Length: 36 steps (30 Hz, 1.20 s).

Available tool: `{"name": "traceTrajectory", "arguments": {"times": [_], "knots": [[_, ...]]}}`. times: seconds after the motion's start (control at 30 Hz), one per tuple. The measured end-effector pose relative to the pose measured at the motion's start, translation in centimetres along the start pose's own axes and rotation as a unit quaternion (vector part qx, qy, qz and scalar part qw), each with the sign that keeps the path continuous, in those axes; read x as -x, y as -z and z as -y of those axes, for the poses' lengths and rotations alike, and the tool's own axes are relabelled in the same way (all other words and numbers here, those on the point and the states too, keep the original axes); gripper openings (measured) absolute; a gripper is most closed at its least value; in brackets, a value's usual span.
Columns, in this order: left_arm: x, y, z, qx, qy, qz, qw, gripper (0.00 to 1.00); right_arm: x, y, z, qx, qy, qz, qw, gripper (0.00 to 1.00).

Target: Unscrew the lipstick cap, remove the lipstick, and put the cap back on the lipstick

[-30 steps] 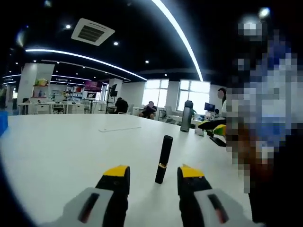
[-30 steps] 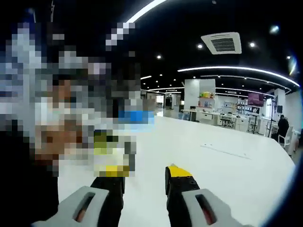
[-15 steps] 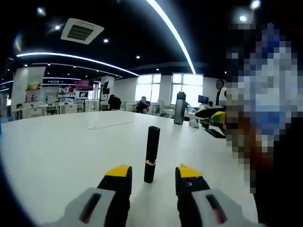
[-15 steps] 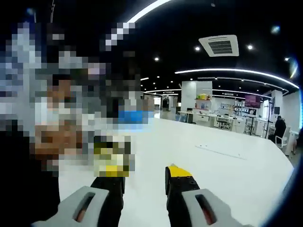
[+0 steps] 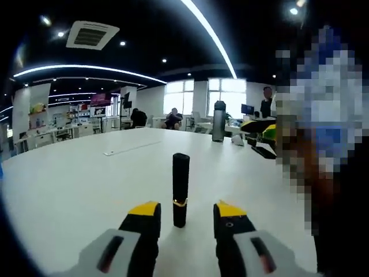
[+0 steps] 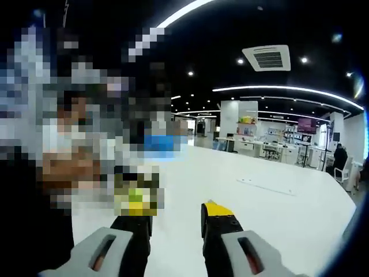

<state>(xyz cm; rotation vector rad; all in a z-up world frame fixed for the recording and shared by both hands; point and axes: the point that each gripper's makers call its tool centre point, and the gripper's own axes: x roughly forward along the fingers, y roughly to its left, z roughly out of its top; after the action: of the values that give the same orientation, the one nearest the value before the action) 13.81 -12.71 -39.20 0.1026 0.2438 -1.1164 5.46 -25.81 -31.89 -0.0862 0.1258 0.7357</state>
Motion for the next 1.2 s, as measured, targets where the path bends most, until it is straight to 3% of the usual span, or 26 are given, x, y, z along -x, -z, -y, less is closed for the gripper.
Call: {"name": "traceTrajectory", "arguments": {"times": [0.13, 0.3, 0.57, 0.7, 0.93, 1.2], "knots": [[-0.3, 0.3, -0.4, -0.003, -0.010, 0.002, 0.9999, 0.30, 0.1, 0.1, 0.6, -0.001, 0.002, 0.000, 1.0000, 0.32], [-0.8, 1.4, -0.8, -0.027, -0.012, -0.030, 0.9991, 0.31, -0.1, 0.3, 1.0, -0.003, 0.002, -0.004, 1.0000, 0.33], [-2.6, 1.2, -0.9, -0.034, 0.003, -0.027, 0.9991, 0.32, -0.5, 0.7, 0.6, -0.002, -0.006, -0.013, 0.9999, 0.33], [-2.3, 1.2, -1.1, -0.030, 0.006, -0.028, 0.9992, 0.31, -0.3, 0.5, 0.3, 0.002, -0.008, -0.012, 0.9999, 0.33], [-2.4, 0.8, -0.6, -0.028, 0.048, -0.014, 0.9984, 0.31, -0.1, 0.5, 0.1, 0.008, -0.004, -0.015, 0.9999, 0.33], [-2.7, 1.6, -0.6, -0.020, 0.066, -0.024, 0.9973, 0.31, -0.2, 0.8, 0.2, 0.010, 0.002, -0.024, 0.9997, 0.33]]}}
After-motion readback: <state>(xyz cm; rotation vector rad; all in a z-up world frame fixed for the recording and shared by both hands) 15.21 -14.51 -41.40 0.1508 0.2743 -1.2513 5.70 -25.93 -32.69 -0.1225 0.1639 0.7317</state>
